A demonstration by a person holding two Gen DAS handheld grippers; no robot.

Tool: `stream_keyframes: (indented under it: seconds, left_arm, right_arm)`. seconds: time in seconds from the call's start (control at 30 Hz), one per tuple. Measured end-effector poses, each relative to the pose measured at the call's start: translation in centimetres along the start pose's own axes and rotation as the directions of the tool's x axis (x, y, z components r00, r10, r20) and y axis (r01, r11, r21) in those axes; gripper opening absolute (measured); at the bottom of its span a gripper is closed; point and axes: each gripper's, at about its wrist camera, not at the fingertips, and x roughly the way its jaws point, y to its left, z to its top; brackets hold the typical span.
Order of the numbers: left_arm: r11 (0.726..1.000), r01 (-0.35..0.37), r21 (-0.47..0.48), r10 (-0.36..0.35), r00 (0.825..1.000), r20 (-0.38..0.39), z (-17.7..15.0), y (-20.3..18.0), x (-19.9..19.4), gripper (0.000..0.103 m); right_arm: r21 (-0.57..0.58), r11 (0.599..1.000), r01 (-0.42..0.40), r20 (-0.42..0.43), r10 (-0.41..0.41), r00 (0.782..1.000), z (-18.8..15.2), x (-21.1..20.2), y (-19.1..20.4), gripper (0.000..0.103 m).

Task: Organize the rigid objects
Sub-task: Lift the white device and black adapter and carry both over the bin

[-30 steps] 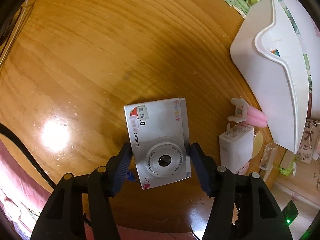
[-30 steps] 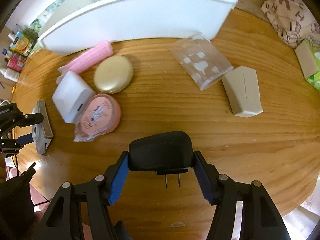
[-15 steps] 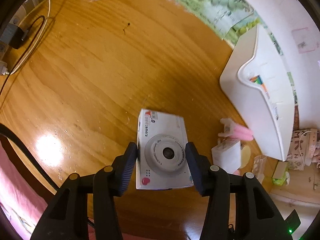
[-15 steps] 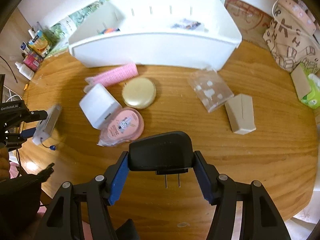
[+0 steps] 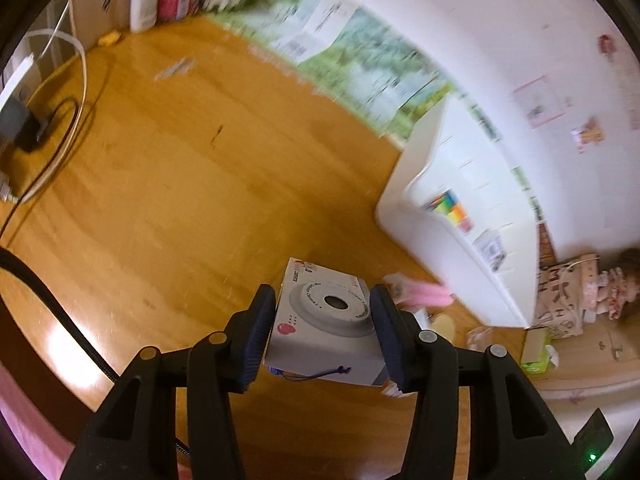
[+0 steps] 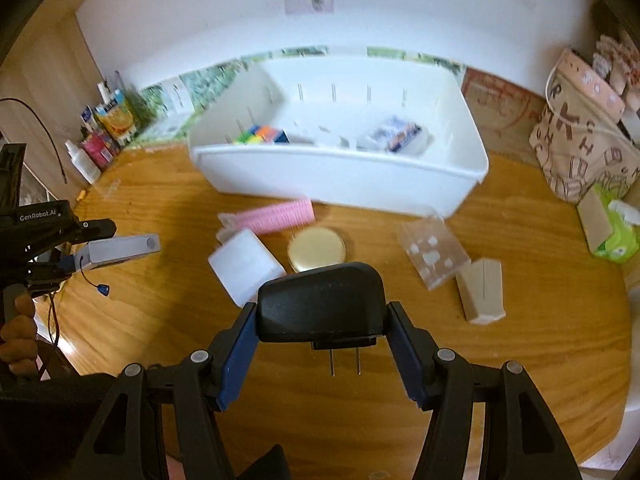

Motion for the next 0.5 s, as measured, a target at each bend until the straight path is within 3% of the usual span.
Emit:
stream_keyframes:
  seconds: [0.27,0.5]
  left_arm:
    - [0.993,0.106,0.058,-0.113,0.985,0.131,1.7,-0.8,-2.3,0.053]
    - [0.977,0.146,0.158,-0.181,0.954,0.239,3.2,-2.5,-4.7,0.053]
  right_arm:
    - [-0.029,0.999,-0.04,0.13,0.043,0.991,0.9,-1.6,1.1,0.063]
    - [-0.073,0.995,-0.062,0.246,0.078,0.966,2.2,-2.7,2.0,0.063]
